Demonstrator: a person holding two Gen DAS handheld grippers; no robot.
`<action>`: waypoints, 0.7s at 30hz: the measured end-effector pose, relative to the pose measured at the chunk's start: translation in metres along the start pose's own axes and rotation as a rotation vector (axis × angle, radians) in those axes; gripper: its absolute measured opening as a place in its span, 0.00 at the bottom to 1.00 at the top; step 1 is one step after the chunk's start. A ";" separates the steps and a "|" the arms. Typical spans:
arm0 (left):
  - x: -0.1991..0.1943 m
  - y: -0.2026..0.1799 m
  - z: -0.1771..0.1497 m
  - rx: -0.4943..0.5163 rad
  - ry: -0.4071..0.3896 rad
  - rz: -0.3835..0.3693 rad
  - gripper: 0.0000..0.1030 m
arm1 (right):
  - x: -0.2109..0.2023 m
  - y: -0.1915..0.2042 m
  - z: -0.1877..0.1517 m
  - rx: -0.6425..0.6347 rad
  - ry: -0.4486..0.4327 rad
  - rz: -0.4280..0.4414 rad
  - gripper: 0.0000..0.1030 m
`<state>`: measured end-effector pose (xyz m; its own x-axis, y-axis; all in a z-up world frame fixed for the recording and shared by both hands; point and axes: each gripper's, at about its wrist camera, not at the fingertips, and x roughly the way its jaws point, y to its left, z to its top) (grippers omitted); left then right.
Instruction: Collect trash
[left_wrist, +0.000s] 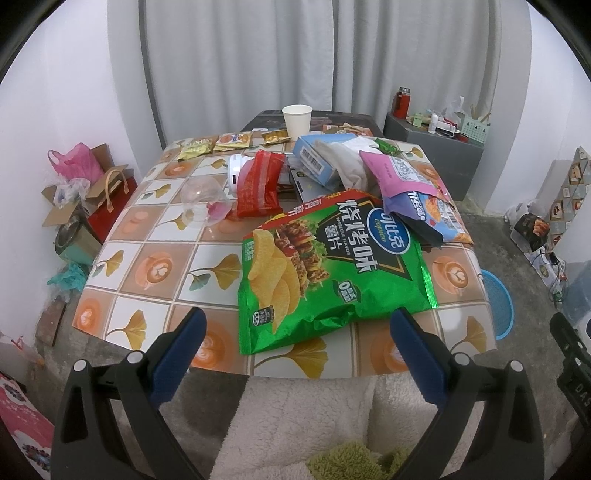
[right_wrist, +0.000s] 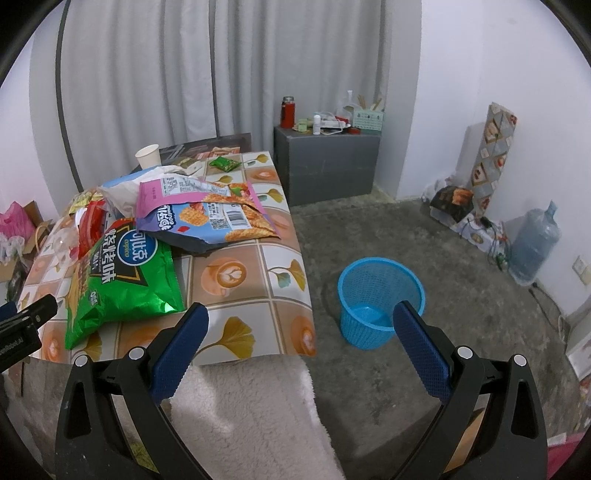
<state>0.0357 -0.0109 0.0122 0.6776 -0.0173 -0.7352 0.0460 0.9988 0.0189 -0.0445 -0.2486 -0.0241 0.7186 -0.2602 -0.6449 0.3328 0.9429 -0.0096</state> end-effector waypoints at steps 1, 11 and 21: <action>0.000 0.001 0.000 -0.002 -0.001 -0.001 0.95 | 0.002 0.000 0.000 0.003 0.002 0.004 0.93; 0.004 0.008 -0.022 0.078 -0.097 -0.114 0.95 | 0.017 -0.008 -0.010 0.076 0.008 0.115 0.93; 0.019 -0.011 -0.034 0.405 -0.221 -0.129 0.87 | 0.058 -0.027 0.006 0.221 0.120 0.299 0.93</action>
<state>0.0230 -0.0204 -0.0249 0.7853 -0.1938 -0.5880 0.3929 0.8900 0.2314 -0.0084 -0.2906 -0.0568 0.7320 0.0576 -0.6789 0.2526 0.9025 0.3489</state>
